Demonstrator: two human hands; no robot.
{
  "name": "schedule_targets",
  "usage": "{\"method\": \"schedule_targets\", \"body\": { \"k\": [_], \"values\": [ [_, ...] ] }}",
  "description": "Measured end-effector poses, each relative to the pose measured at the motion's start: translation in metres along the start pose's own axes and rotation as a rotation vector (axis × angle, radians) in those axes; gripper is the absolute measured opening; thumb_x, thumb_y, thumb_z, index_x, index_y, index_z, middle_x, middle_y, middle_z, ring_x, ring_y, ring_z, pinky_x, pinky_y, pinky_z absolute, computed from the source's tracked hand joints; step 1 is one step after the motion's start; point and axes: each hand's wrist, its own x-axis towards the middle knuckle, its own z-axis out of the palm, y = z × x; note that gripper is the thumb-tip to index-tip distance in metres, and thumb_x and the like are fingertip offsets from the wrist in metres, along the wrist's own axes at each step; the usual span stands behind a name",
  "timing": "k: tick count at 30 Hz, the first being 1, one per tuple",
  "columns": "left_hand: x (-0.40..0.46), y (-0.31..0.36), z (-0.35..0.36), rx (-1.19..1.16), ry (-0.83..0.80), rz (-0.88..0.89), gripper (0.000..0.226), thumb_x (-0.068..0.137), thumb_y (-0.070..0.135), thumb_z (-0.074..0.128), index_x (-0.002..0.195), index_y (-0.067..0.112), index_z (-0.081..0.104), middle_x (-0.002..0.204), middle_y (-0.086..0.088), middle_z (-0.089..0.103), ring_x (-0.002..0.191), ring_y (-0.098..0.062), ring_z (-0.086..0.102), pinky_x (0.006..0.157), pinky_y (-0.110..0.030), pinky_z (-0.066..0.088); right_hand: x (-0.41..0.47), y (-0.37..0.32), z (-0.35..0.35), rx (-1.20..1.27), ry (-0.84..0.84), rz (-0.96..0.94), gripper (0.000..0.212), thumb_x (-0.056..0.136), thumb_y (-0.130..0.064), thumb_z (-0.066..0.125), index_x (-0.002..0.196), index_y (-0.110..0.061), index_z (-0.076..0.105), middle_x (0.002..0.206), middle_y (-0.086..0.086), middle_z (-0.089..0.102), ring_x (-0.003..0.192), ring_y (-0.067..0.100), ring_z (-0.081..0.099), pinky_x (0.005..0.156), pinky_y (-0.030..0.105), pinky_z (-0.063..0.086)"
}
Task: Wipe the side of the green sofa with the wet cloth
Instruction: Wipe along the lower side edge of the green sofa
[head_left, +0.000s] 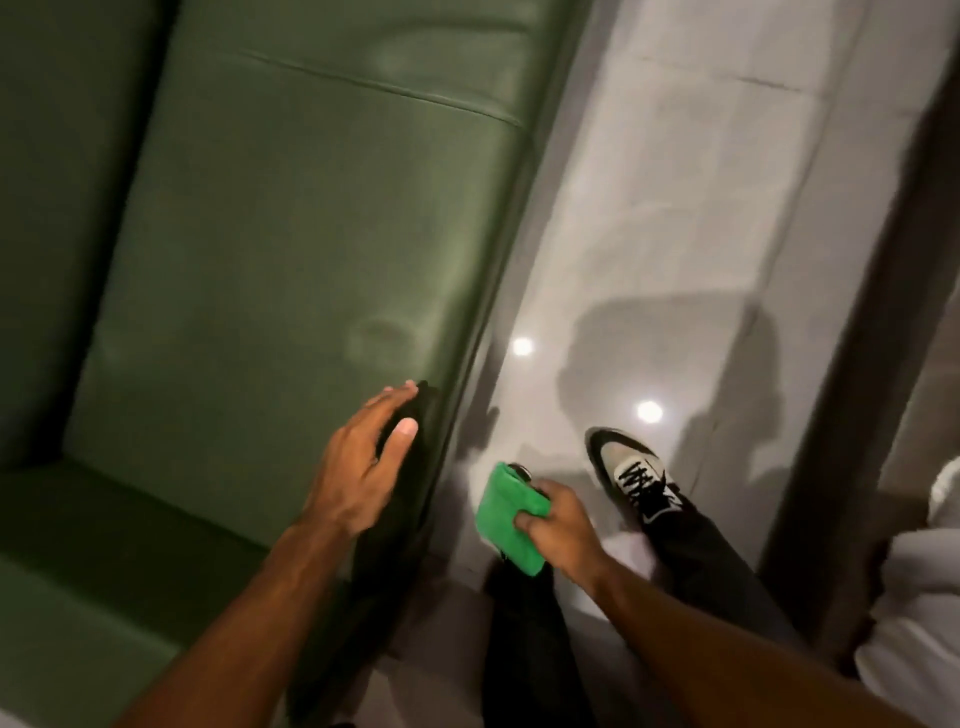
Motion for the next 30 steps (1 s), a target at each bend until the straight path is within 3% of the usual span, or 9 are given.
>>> {"method": "schedule_targets", "body": {
  "k": [5, 7, 9, 13, 17, 21, 25, 28, 30],
  "values": [
    [0.032, -0.046, 0.021, 0.144, -0.019, 0.151, 0.062, 0.098, 0.045, 0.038, 0.146, 0.009, 0.053, 0.158, -0.005, 0.043, 0.152, -0.022, 0.030, 0.121, -0.052, 0.029, 0.040, 0.026, 0.072, 0.153, 0.056, -0.061, 0.056, 0.079, -0.009, 0.061, 0.133, -0.021, 0.055, 0.117, -0.003, 0.063, 0.109, 0.017, 0.061, 0.097, 0.020, 0.044],
    [0.038, -0.060, 0.030, 0.180, 0.024, 0.174, 0.062, 0.097, 0.042, 0.039, 0.144, 0.004, 0.054, 0.157, -0.010, 0.044, 0.151, -0.027, 0.032, 0.119, -0.059, 0.030, 0.061, 0.040, 0.104, 0.272, 0.093, -0.059, 0.059, 0.081, -0.016, 0.060, 0.139, -0.022, 0.049, 0.133, 0.004, 0.061, 0.123, 0.022, 0.058, 0.109, 0.035, 0.044],
    [0.038, -0.074, 0.038, 0.240, 0.072, 0.232, 0.061, 0.096, 0.040, 0.041, 0.144, 0.002, 0.052, 0.158, -0.012, 0.042, 0.152, -0.030, 0.031, 0.117, -0.060, 0.029, 0.073, 0.052, 0.134, 0.336, 0.124, -0.100, 0.056, 0.088, -0.014, 0.061, 0.142, -0.017, 0.046, 0.146, 0.008, 0.051, 0.136, 0.020, 0.047, 0.117, 0.036, 0.034],
    [0.034, -0.089, 0.055, 0.329, 0.130, 0.292, 0.064, 0.096, 0.040, 0.039, 0.151, 0.008, 0.042, 0.164, -0.005, 0.030, 0.156, -0.024, 0.020, 0.118, -0.052, 0.020, 0.079, 0.046, 0.177, 0.436, 0.176, -0.247, 0.056, 0.094, -0.019, 0.056, 0.146, -0.017, 0.037, 0.158, 0.005, 0.029, 0.147, 0.012, 0.023, 0.119, 0.020, 0.018],
    [0.036, -0.094, 0.058, 0.446, 0.192, 0.317, 0.059, 0.100, 0.036, 0.034, 0.152, 0.009, 0.041, 0.164, -0.009, 0.031, 0.155, -0.025, 0.022, 0.116, -0.049, 0.021, 0.099, 0.042, 0.207, 0.599, 0.238, -0.236, 0.054, 0.091, -0.015, 0.045, 0.141, -0.031, 0.032, 0.157, -0.010, 0.018, 0.151, 0.014, 0.012, 0.122, 0.027, 0.011],
    [0.040, -0.104, 0.054, 0.494, 0.167, 0.381, 0.061, 0.101, 0.033, 0.038, 0.156, 0.007, 0.033, 0.166, -0.011, 0.025, 0.156, -0.026, 0.017, 0.125, -0.046, 0.012, 0.135, 0.061, 0.218, 0.642, 0.352, -0.338, 0.051, 0.091, -0.008, 0.044, 0.141, -0.014, 0.037, 0.156, 0.011, 0.030, 0.150, 0.029, 0.021, 0.124, 0.036, 0.014],
    [0.050, -0.145, 0.051, 0.515, 0.120, 0.243, 0.070, 0.102, 0.053, 0.039, 0.157, 0.011, 0.028, 0.162, -0.014, 0.035, 0.151, -0.033, 0.033, 0.121, -0.054, 0.028, 0.146, 0.077, 0.227, 0.660, 0.397, -0.436, 0.047, 0.096, -0.008, 0.047, 0.142, -0.007, 0.039, 0.153, 0.025, 0.036, 0.148, 0.032, 0.026, 0.123, 0.042, 0.017],
    [0.051, -0.182, 0.041, 0.564, 0.126, 0.038, 0.072, 0.101, 0.062, 0.036, 0.142, 0.002, 0.042, 0.127, -0.031, 0.057, 0.117, -0.051, 0.057, 0.100, -0.064, 0.045, 0.168, 0.075, 0.224, 0.767, 0.409, -0.333, 0.046, 0.095, -0.010, 0.045, 0.140, -0.004, 0.043, 0.151, 0.021, 0.041, 0.145, 0.027, 0.032, 0.120, 0.023, 0.018],
    [0.054, -0.190, 0.034, 0.582, 0.121, -0.036, 0.070, 0.102, 0.059, 0.040, 0.138, -0.001, 0.047, 0.123, -0.031, 0.057, 0.115, -0.049, 0.057, 0.100, -0.065, 0.045, 0.181, 0.067, 0.214, 0.853, 0.439, -0.128, 0.047, 0.094, -0.016, 0.043, 0.139, -0.004, 0.047, 0.149, 0.017, 0.045, 0.140, 0.021, 0.038, 0.116, 0.012, 0.018]
  ]
}}
